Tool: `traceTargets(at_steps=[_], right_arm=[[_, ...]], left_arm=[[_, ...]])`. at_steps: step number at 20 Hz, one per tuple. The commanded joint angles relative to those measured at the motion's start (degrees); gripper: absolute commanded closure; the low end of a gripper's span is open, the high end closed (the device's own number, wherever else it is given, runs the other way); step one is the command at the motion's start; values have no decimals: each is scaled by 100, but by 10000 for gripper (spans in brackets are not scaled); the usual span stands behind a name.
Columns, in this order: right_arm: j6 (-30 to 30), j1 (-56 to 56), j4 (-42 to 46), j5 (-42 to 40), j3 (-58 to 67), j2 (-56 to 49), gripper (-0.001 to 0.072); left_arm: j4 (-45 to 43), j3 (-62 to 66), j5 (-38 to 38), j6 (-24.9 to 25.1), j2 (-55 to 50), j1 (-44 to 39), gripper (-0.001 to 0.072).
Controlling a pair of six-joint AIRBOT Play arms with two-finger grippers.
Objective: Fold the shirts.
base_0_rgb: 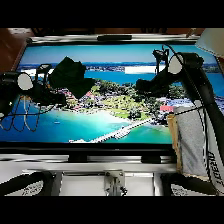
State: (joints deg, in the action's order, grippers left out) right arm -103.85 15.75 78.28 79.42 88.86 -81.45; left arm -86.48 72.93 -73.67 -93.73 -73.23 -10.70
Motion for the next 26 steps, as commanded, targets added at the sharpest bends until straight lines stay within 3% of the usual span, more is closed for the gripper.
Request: traceTargets(at_steps=[1, 17, 23, 26], right_arm=[[-2, 2, 0, 0, 4, 2, 127], [-2, 2, 0, -15, 4, 0, 127], [149, 2, 234, -695, 4, 0, 127], [533, 2, 479, -726, 4, 0, 127]], left_arm=[[-2, -2, 0, 0, -2, 0, -13], [85, -4, 85, -7, -4, -4, -13], [597, -2, 1366, -42, -4, -2, -13], [487, 0, 1805, -549, -101, 15, -13]])
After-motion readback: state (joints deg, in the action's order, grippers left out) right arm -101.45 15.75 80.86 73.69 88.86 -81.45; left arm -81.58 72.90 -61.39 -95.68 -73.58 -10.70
